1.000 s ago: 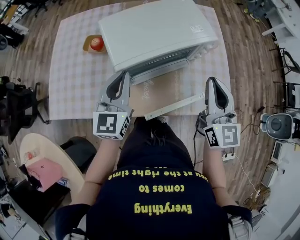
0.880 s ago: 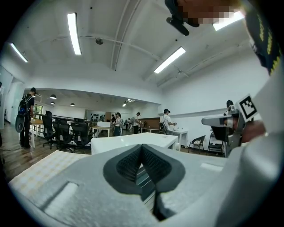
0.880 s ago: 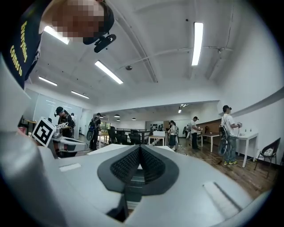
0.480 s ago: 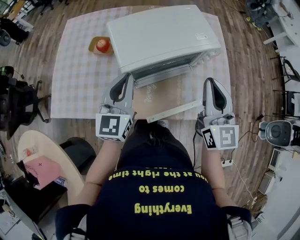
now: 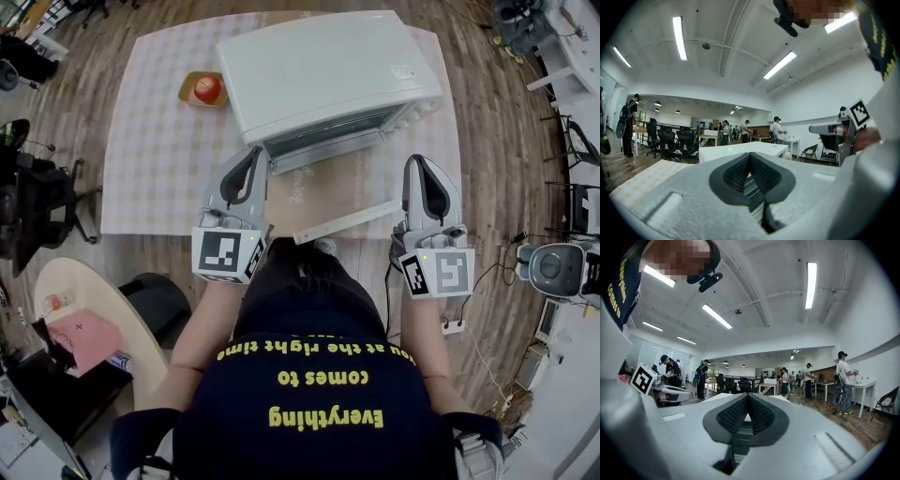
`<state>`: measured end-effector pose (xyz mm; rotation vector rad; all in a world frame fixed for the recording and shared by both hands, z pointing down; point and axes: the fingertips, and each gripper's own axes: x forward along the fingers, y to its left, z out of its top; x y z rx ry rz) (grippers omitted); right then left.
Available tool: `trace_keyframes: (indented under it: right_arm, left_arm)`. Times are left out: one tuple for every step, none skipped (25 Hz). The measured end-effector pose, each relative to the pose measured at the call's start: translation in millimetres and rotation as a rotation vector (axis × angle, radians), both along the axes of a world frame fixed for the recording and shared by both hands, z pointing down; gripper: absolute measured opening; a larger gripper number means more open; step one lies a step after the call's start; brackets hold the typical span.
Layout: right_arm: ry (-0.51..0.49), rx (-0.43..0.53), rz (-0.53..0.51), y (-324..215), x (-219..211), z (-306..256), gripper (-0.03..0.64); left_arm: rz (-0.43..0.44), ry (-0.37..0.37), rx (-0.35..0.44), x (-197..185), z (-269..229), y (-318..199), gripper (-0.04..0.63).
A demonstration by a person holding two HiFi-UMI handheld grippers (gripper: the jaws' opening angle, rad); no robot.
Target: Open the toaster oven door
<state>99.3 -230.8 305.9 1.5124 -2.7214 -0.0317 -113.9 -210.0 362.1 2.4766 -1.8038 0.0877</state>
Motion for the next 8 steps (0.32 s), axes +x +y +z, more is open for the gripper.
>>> trace_keyframes:
  right_arm:
    - [0.000,-0.002,0.000,0.6,0.1,0.4,0.011]
    - [0.000,-0.003,0.001,1.2,0.1,0.6,0.011]
    - [-0.001,-0.004,0.001,1.8,0.0,0.7,0.011]
    - [-0.001,-0.005,0.000,2.5,-0.1,0.9,0.011]
    - [0.000,-0.006,0.000,3.1,-0.3,1.0,0.011]
    - [0.000,-0.006,-0.001,3.7,-0.6,1.1,0.011]
    - [0.000,-0.007,-0.002,4.4,-0.9,1.3,0.011]
    - [0.001,-0.007,-0.003,5.1,-1.3,1.4,0.011]
  left_arm:
    - [0.000,0.000,0.000,0.2,-0.3,0.7,0.002]
    - [0.000,0.000,0.001,0.1,-0.5,1.4,0.002]
    - [-0.001,0.000,0.001,-0.1,-0.6,2.1,0.002]
    - [-0.002,0.000,0.001,-0.3,-0.7,2.8,0.002]
    - [-0.003,0.000,0.001,-0.6,-0.6,3.5,0.002]
    - [-0.003,0.000,0.001,-0.7,-0.5,4.2,0.002]
    - [-0.003,0.001,0.001,-0.7,-0.2,4.9,0.002]
    - [-0.003,0.001,0.000,-0.7,0.1,5.7,0.002]
